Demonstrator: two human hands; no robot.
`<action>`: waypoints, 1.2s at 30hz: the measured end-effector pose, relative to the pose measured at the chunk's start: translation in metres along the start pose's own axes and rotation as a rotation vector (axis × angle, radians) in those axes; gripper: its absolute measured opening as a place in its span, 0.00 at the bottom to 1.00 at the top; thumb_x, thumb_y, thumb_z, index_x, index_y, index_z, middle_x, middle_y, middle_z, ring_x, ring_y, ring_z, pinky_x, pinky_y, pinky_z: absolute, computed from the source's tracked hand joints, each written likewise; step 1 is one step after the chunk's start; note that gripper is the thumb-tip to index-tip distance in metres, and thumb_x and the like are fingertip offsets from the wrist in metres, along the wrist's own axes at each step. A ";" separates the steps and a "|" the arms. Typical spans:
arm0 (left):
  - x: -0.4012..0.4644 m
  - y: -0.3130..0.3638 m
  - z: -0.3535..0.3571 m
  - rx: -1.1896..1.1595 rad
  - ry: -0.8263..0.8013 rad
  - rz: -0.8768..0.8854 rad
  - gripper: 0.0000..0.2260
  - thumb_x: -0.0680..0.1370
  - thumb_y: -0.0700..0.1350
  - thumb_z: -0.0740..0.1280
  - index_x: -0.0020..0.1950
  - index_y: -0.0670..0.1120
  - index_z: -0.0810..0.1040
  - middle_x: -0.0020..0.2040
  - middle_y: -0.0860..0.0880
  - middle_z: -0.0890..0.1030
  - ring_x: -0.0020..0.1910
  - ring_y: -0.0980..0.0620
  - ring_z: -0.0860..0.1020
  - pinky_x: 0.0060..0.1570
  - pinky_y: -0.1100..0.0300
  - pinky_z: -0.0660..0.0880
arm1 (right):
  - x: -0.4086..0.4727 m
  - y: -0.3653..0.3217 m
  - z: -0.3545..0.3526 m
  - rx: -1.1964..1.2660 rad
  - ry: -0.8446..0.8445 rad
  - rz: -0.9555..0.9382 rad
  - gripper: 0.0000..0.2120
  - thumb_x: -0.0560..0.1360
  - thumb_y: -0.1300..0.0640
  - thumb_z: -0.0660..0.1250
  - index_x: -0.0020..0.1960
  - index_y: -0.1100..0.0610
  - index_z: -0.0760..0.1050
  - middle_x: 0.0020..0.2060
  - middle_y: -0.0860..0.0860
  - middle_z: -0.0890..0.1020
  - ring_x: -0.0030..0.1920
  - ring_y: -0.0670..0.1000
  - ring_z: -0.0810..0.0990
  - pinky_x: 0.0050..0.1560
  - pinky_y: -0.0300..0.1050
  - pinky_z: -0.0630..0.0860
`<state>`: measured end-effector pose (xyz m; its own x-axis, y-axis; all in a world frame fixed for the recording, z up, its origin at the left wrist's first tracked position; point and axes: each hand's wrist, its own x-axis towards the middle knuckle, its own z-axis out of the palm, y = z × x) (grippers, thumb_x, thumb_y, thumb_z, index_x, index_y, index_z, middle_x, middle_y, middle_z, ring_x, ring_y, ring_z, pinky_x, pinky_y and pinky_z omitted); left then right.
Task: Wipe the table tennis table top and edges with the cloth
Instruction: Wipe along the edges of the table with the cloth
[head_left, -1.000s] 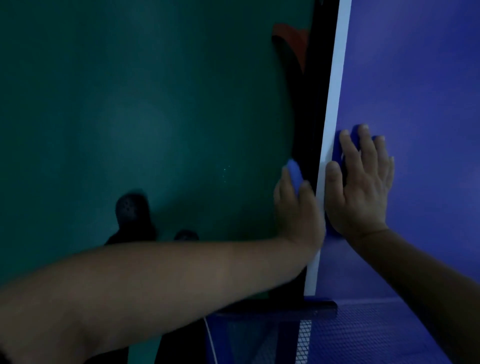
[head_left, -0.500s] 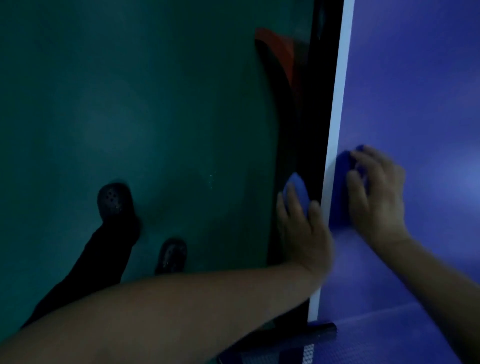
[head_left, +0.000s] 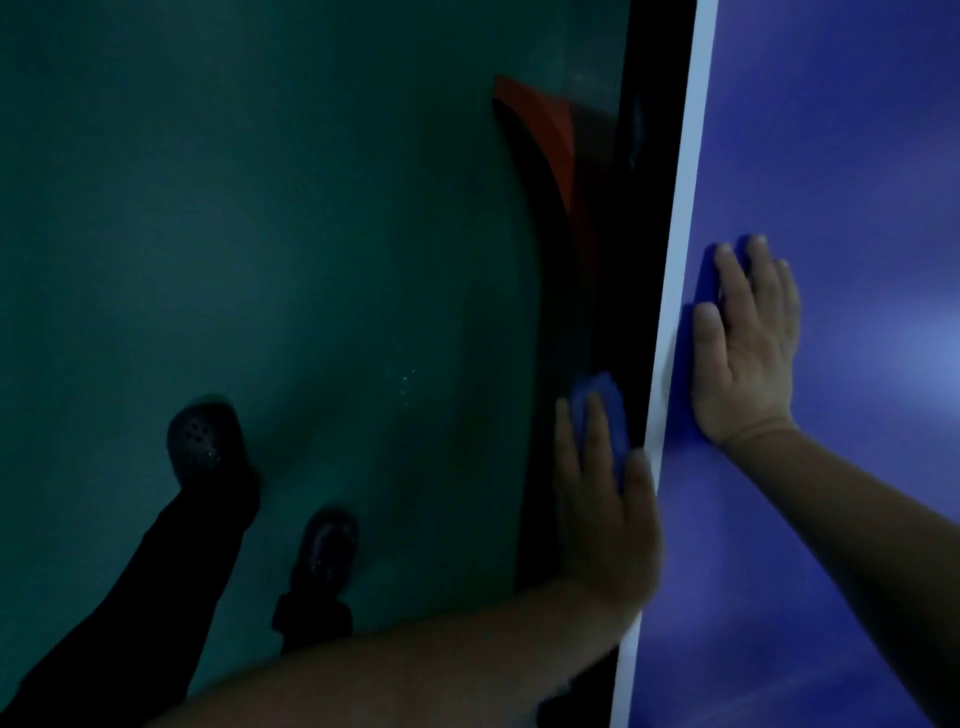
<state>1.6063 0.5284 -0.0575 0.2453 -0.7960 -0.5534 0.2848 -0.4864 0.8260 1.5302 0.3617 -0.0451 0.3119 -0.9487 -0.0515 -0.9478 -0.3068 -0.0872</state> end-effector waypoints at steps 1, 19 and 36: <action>0.028 0.013 0.001 -0.021 0.017 0.046 0.26 0.78 0.73 0.43 0.76 0.75 0.42 0.82 0.59 0.43 0.80 0.61 0.47 0.78 0.57 0.52 | -0.001 -0.001 0.001 0.007 -0.007 0.005 0.26 0.85 0.44 0.47 0.81 0.49 0.55 0.81 0.53 0.55 0.81 0.58 0.50 0.80 0.54 0.45; 0.134 0.053 -0.005 0.113 0.024 0.178 0.33 0.83 0.63 0.44 0.82 0.45 0.54 0.83 0.45 0.51 0.82 0.48 0.44 0.79 0.48 0.46 | -0.006 0.000 0.000 0.066 -0.014 0.006 0.25 0.84 0.46 0.50 0.80 0.45 0.53 0.81 0.52 0.54 0.81 0.58 0.49 0.78 0.64 0.49; 0.159 0.043 -0.013 0.094 -0.042 0.425 0.35 0.82 0.65 0.46 0.82 0.43 0.52 0.83 0.43 0.52 0.82 0.47 0.50 0.79 0.44 0.52 | -0.007 0.003 0.001 0.084 0.001 -0.005 0.25 0.84 0.47 0.51 0.80 0.47 0.53 0.81 0.53 0.55 0.81 0.59 0.50 0.78 0.66 0.50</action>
<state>1.6699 0.3857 -0.1118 0.2844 -0.9454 -0.1590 0.0804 -0.1417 0.9866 1.5256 0.3673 -0.0460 0.3165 -0.9472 -0.0504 -0.9373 -0.3041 -0.1702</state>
